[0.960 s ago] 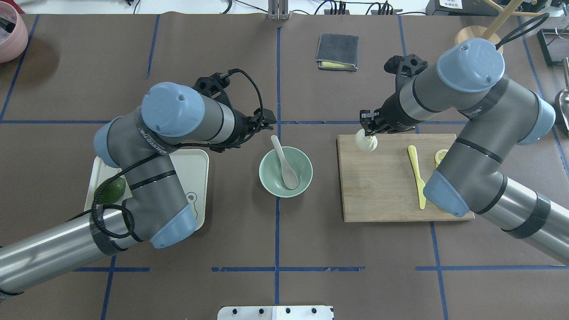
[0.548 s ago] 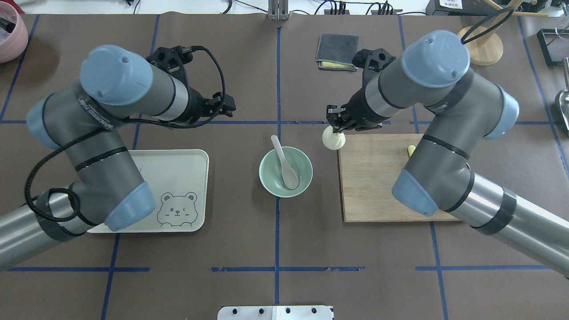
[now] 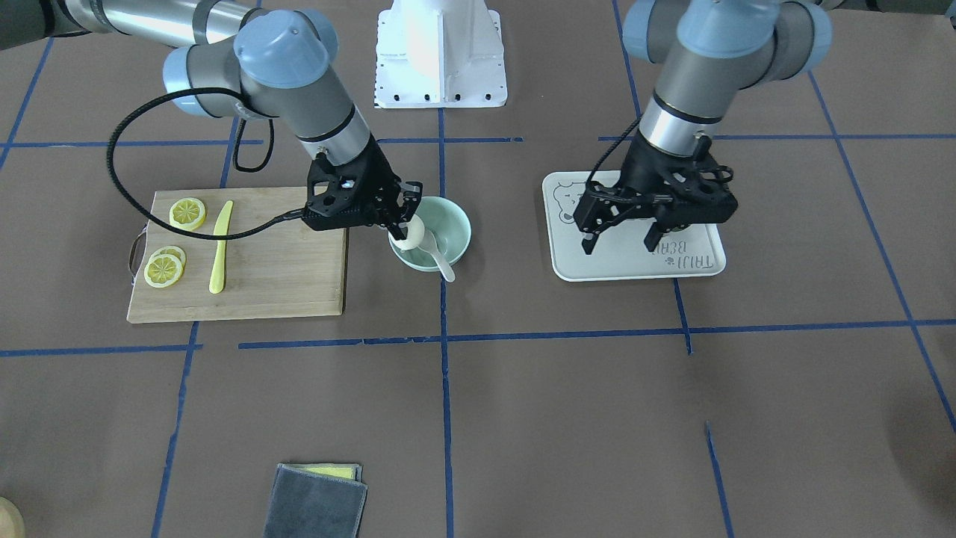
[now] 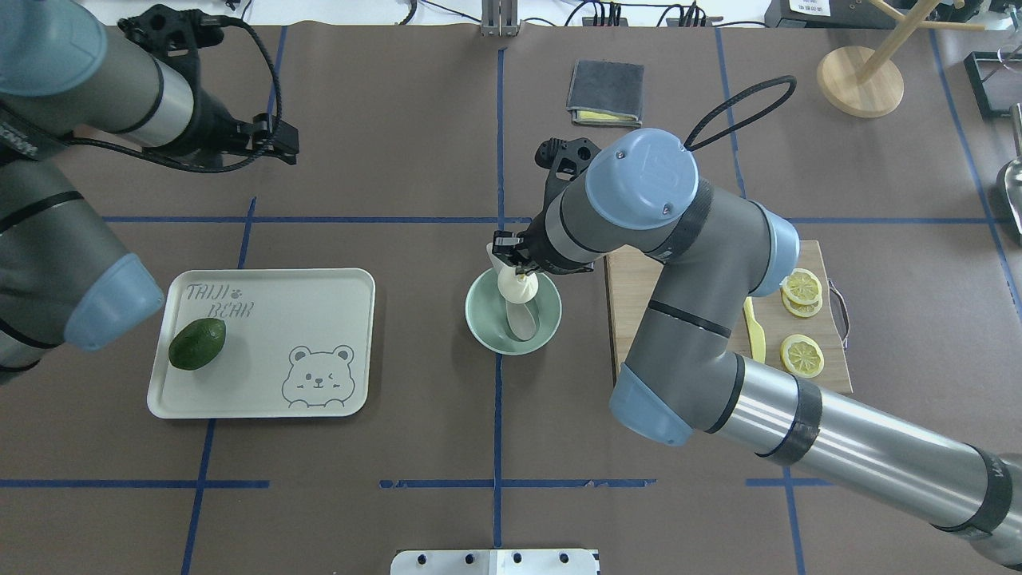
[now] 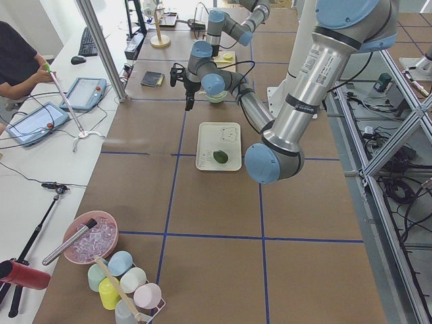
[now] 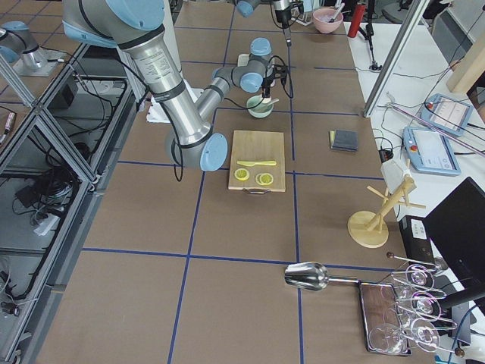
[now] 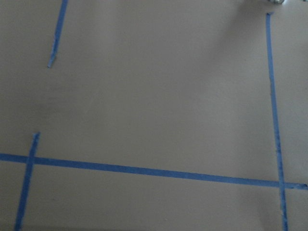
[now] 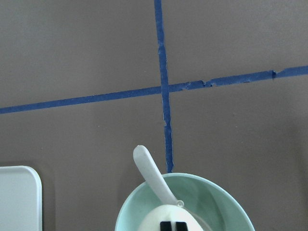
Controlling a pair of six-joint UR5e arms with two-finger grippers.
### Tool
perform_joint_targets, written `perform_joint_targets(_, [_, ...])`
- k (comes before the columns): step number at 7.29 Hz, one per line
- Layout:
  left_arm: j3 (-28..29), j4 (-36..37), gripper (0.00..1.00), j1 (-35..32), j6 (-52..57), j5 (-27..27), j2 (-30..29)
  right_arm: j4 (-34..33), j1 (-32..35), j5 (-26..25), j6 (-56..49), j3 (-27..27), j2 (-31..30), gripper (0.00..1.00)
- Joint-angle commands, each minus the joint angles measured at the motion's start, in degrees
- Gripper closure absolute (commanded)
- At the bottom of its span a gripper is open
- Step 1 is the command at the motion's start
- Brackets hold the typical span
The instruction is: Put spoon and bun in bowl
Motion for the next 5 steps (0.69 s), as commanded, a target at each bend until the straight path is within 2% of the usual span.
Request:
perform_joint_targets(1, [-0.1, 0.4, 0.00, -4.2, 8.6, -0.4, 3.8, 0.4, -0.6, -0.8, 0.2, -0.8, 0.6, 0.06])
perform_joint_targets(2, [-0.1, 0.5, 0.00, -6.7, 13.0, -1.9, 5.4, 0.3, -0.6, -0.7, 0.3, -0.6, 0.7, 0.00])
perform_joint_targets(5, [0.6, 0.4, 0.00, -17.2, 32.5, -10.1, 12.9, -0.5, 0.6, 0.0, -0.3, 1.4, 0.3, 0.00])
